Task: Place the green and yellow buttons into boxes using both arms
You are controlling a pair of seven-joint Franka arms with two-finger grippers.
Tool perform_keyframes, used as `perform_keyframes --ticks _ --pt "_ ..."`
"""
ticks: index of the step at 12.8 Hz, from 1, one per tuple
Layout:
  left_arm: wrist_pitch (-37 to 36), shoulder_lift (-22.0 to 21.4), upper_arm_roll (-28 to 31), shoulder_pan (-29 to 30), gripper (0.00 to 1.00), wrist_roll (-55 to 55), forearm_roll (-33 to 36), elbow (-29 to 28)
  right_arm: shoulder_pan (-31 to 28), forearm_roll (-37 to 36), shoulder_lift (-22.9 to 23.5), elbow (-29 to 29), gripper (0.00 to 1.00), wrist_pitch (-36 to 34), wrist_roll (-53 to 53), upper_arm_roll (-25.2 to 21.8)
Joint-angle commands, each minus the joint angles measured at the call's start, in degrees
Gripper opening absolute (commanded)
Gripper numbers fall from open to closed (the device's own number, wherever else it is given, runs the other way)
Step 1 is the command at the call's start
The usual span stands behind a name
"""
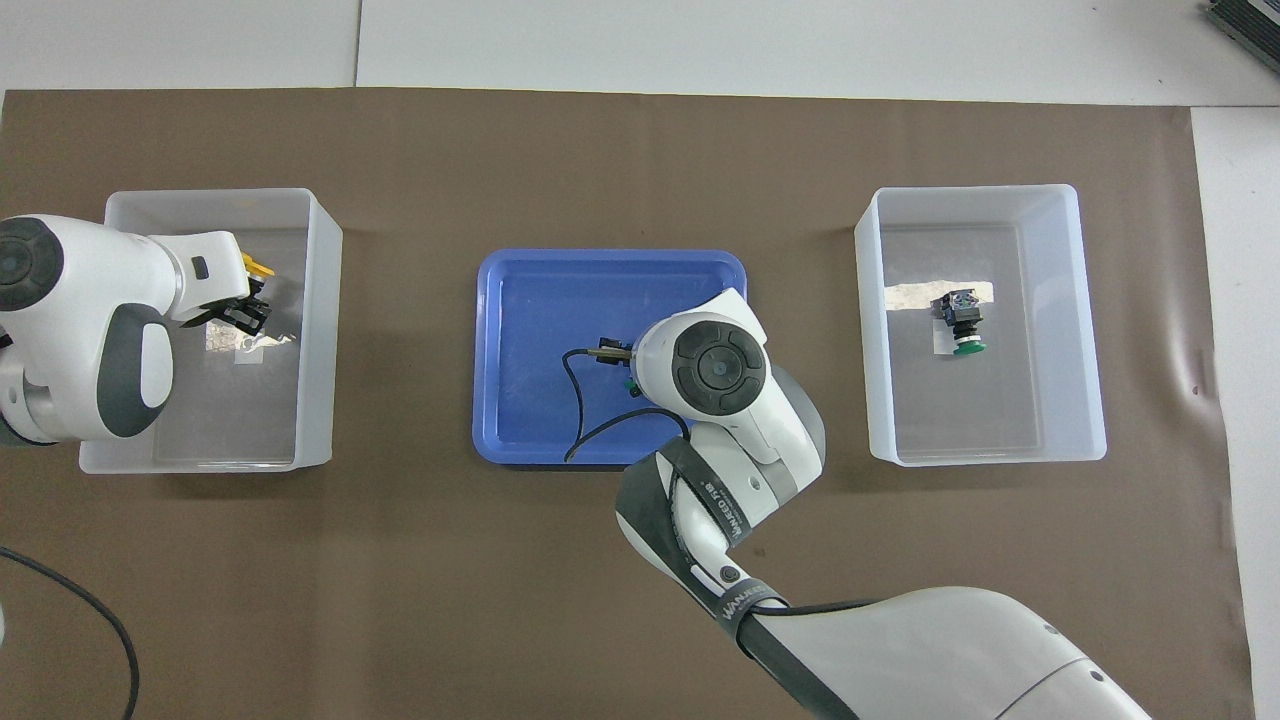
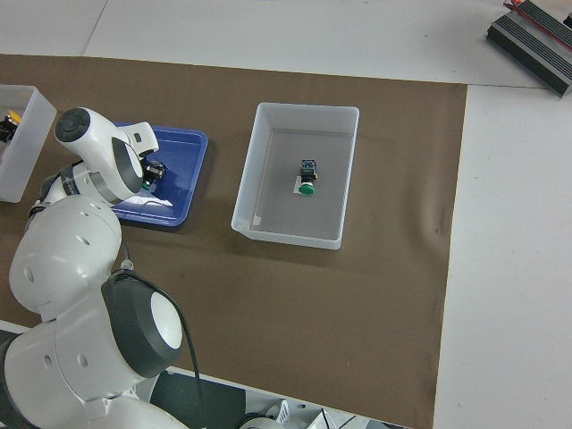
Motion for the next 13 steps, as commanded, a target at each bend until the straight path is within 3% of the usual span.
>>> perform_keyframes --ticks 1,4,7,10,13 --pt "0.9 -0.3 -0.3 0.8 1.0 4.6 0.2 -0.8 -5.1 -0.5 -7.8 2.3 0.0 -10.0 -2.4 0.6" --pt "0.4 -0.8 -0.2 0.6 1.0 4.8 0.2 -0.2 -12.4 -0.4 -13.9 2.1 0.0 -17.6 -14.6 0.5" --pt "-0.9 -4.5 -0.2 0.6 1.0 0.9 0.2 0.1 -20.9 -0.3 -16.3 1.1 0.0 -21.7 -30.9 0.5" --pt "-7.7 -9.6 -0.3 -0.4 1.0 -5.1 0.2 0.2 -27.4 1.1 -17.6 -4.8 0.0 -19.8 -42.8 0.5" --pt "-13.9 -13.0 -0.8 -4.3 1.0 -17.3 0.2 0.2 -30.2 3.8 -18.1 -13.3 0.0 -11.5 -49.3 0.5"
